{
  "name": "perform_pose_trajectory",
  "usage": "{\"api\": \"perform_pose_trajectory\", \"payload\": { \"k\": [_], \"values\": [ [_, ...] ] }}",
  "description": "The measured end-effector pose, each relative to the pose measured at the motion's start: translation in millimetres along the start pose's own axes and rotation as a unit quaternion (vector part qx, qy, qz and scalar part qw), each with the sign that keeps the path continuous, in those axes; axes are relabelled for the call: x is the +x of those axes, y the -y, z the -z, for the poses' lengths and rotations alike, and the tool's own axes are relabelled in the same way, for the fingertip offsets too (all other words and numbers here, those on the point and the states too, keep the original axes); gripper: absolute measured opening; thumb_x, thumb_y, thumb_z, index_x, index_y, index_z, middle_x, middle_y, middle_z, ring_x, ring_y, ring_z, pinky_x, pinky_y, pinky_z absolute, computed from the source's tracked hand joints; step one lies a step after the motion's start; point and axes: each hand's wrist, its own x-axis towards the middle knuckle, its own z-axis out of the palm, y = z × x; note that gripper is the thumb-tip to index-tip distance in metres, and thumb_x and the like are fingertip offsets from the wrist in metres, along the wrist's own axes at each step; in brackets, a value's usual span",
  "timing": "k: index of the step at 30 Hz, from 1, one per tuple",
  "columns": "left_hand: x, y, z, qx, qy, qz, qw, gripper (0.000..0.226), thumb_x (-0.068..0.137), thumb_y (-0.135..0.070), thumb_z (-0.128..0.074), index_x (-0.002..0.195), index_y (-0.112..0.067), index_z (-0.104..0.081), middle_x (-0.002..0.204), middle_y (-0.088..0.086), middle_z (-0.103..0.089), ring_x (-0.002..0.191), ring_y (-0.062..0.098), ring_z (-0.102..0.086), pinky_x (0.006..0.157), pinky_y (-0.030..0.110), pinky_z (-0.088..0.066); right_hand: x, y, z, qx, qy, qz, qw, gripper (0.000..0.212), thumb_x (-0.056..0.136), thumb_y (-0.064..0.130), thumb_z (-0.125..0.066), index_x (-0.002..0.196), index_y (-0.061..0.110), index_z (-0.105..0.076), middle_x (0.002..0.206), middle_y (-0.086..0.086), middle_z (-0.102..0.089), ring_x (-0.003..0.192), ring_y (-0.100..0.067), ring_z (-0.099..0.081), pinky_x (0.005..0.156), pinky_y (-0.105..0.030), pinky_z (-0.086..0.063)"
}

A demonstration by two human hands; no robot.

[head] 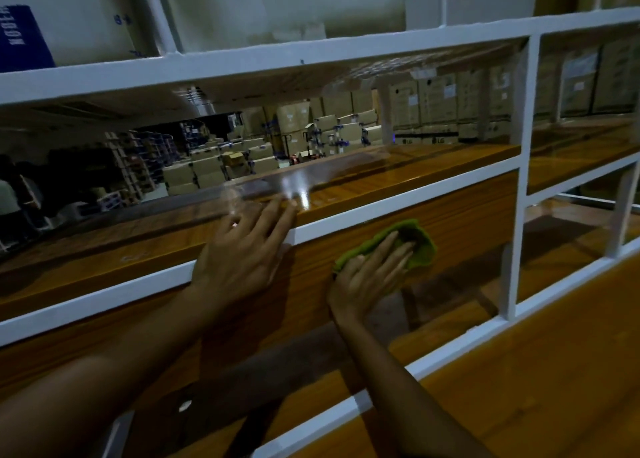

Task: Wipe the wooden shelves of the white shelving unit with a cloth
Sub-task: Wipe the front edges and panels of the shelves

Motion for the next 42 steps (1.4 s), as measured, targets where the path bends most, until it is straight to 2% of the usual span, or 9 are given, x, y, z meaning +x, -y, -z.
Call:
{"api": "perform_pose_trajectory", "payload": {
  "k": [8,12,16,18,25,28,33,38,42],
  "values": [
    [27.5,-44.3,-3.2,-0.004,-0.026,0.038,0.999,0.06,0.101,-0.041,-0.031,0.144,-0.001,-0.038,0.142,0.023,-0.048,0.123,0.036,-0.05,0.091,0.045,-0.039,-37.7,-47.6,15.2,-0.052,0.126,0.303,0.943,0.061,0.104,0.052,-0.023,0.159,0.027,-0.016,0.167,-0.01,-0.004,0.155,-0.03,-0.005,0.123,-0.048,-0.003],
    [35.4,-48.9,-6.6,0.02,-0.015,0.027,0.999,0.065,0.1,-0.045,-0.033,0.146,0.0,-0.033,0.144,0.024,-0.044,0.127,0.036,-0.046,0.093,0.046,-0.037,5.8,-97.2,30.7,-0.093,0.085,0.22,0.967,0.063,0.105,0.052,-0.016,0.161,0.03,0.0,0.168,-0.01,0.0,0.153,-0.034,-0.008,0.119,-0.062,-0.02],
    [40.5,-50.9,-5.2,0.013,-0.028,0.025,0.999,0.063,0.098,-0.046,-0.037,0.14,0.001,-0.042,0.136,0.024,-0.052,0.119,0.036,-0.053,0.091,0.044,-0.036,73.9,-72.1,17.1,0.027,-0.014,-0.013,0.999,0.062,0.106,0.044,-0.017,0.16,0.015,-0.016,0.167,-0.017,-0.011,0.154,-0.035,-0.01,0.119,-0.061,-0.016],
    [47.7,-55.8,-3.3,-0.003,-0.039,0.027,0.999,0.06,0.097,-0.046,-0.04,0.134,0.001,-0.047,0.128,0.024,-0.058,0.112,0.036,-0.057,0.087,0.043,-0.04,86.7,-47.2,11.0,0.031,-0.028,-0.05,0.998,0.063,0.104,0.041,-0.02,0.16,0.01,-0.017,0.167,-0.018,-0.01,0.154,-0.036,-0.008,0.121,-0.059,-0.013],
    [87.8,-83.0,5.0,-0.046,-0.033,0.021,0.998,0.055,0.095,-0.043,-0.043,0.127,0.0,-0.054,0.119,0.023,-0.064,0.104,0.035,-0.063,0.081,0.04,-0.051,63.5,-88.7,37.4,-0.089,0.124,0.276,0.949,0.066,0.104,0.051,-0.021,0.161,0.024,-0.001,0.168,-0.012,0.004,0.155,-0.033,0.001,0.123,-0.052,-0.003],
    [93.5,-90.2,0.3,-0.041,-0.049,0.015,0.998,0.055,0.098,-0.039,-0.041,0.134,0.002,-0.049,0.125,0.025,-0.06,0.112,0.037,-0.06,0.087,0.042,-0.049,87.6,-116.2,41.2,-0.072,0.107,0.233,0.964,0.065,0.104,0.054,-0.016,0.16,0.029,0.002,0.168,-0.003,0.012,0.155,-0.029,0.003,0.124,-0.052,-0.001],
    [98.5,-97.8,-2.1,-0.04,-0.084,0.014,0.996,0.053,0.099,-0.035,-0.039,0.136,0.002,-0.047,0.127,0.024,-0.059,0.114,0.037,-0.059,0.089,0.043,-0.049,124.6,-72.2,23.2,0.027,-0.018,-0.051,0.998,0.065,0.104,0.045,-0.019,0.16,0.011,-0.013,0.167,-0.017,-0.007,0.154,-0.035,-0.006,0.121,-0.059,-0.011],
    [103.4,-102.3,-0.6,-0.076,-0.133,0.036,0.988,0.047,0.095,-0.032,-0.041,0.125,-0.001,-0.059,0.116,0.019,-0.067,0.099,0.033,-0.065,0.077,0.036,-0.051,110.4,-40.0,28.4,-0.094,0.051,0.238,0.965,0.067,0.103,0.044,-0.023,0.16,0.012,-0.008,0.165,-0.022,-0.01,0.154,-0.036,-0.007,0.124,-0.054,-0.007],
    [114.7,-105.3,6.4,-0.106,-0.137,0.058,0.983,0.037,0.089,-0.03,-0.048,0.107,-0.006,-0.069,0.099,0.015,-0.072,0.08,0.029,-0.068,0.063,0.031,-0.051,126.1,-31.5,35.5,-0.069,0.023,0.242,0.968,0.066,0.101,0.043,-0.029,0.159,0.014,-0.016,0.166,-0.019,-0.012,0.154,-0.033,-0.009,0.121,-0.057,-0.015]
  ]
}}
